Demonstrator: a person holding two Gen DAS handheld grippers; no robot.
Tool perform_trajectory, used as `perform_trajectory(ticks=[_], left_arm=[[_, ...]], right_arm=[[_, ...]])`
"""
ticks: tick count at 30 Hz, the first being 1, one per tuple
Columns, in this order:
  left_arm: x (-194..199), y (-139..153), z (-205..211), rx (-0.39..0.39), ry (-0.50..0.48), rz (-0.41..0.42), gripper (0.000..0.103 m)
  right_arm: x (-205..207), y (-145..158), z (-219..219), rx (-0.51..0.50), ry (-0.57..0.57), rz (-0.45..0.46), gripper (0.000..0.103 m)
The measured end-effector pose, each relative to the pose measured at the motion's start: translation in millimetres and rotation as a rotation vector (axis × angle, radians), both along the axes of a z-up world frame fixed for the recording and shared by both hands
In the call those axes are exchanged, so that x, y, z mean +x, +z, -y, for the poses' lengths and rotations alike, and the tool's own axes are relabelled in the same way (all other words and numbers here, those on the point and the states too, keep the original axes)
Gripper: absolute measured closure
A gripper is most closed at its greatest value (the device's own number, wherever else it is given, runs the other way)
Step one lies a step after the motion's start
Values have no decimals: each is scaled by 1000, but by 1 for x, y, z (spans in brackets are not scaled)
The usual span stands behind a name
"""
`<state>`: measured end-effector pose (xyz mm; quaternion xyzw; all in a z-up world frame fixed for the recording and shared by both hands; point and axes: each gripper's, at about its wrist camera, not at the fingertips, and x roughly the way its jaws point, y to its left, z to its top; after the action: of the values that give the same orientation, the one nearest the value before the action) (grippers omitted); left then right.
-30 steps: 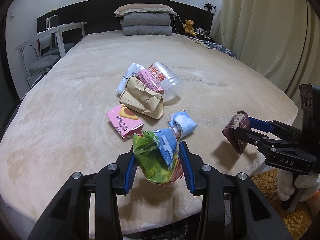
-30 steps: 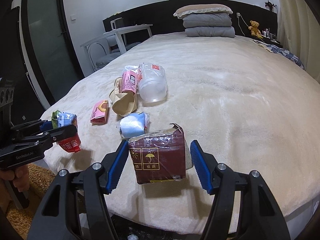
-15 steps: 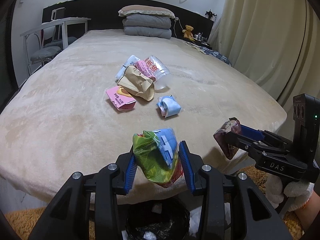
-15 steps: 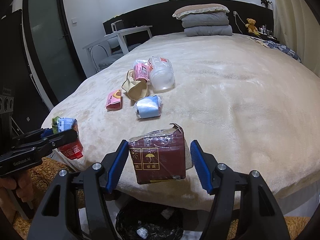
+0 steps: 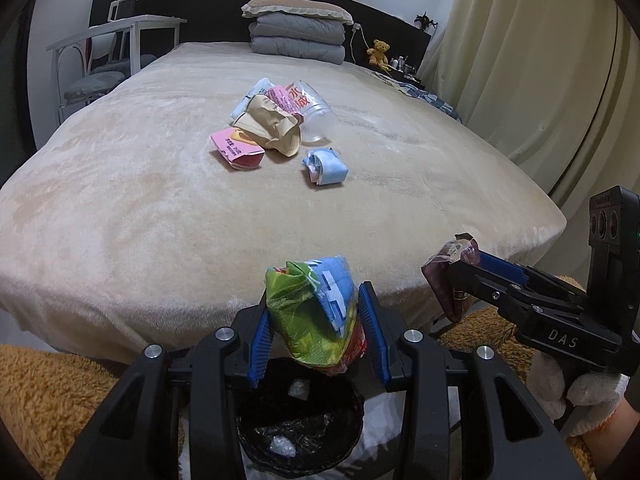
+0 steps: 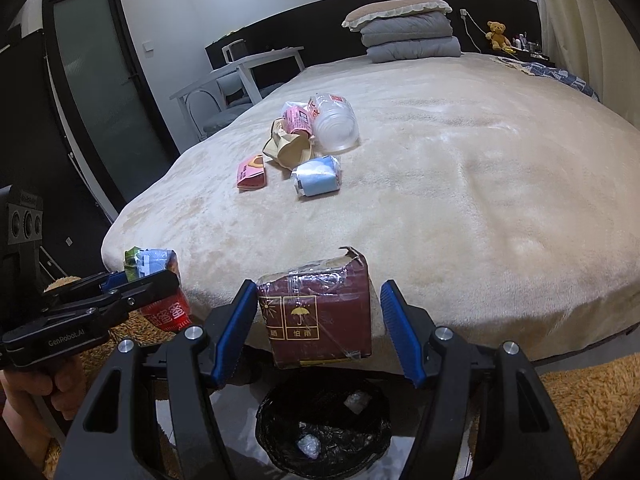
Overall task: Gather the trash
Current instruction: 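Carry the green bag and red box in both tools over the bin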
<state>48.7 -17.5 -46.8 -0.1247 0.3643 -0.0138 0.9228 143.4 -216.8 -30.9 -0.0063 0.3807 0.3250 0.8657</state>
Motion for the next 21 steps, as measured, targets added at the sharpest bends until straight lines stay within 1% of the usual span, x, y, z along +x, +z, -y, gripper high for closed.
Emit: perform_trajectory(ticks=[3,6,10,13,16,21], left_arm=[[-7,-5,5,-7,-1,-15,64],[-12,-11,10,2,3,-35,64],[-17,-17,15,6,-1,-61,64],[-19,-24,15,-11,-5,-87,64],[-19,-35,16,-30,-5,-139,64],[-13,-60,18,-75,8,-249,64]], right_arm=[[-5,-2,1,7,1,-20,39],[-9,-7,2,11,-2,-44,39],[-12,-15,3,22,-3,-100,39],[-13,-22,3,21,-3,-142,39],[-12,-35,1,6,-10,-207,39],[-5,-55,0,-8,-35,-318,39]])
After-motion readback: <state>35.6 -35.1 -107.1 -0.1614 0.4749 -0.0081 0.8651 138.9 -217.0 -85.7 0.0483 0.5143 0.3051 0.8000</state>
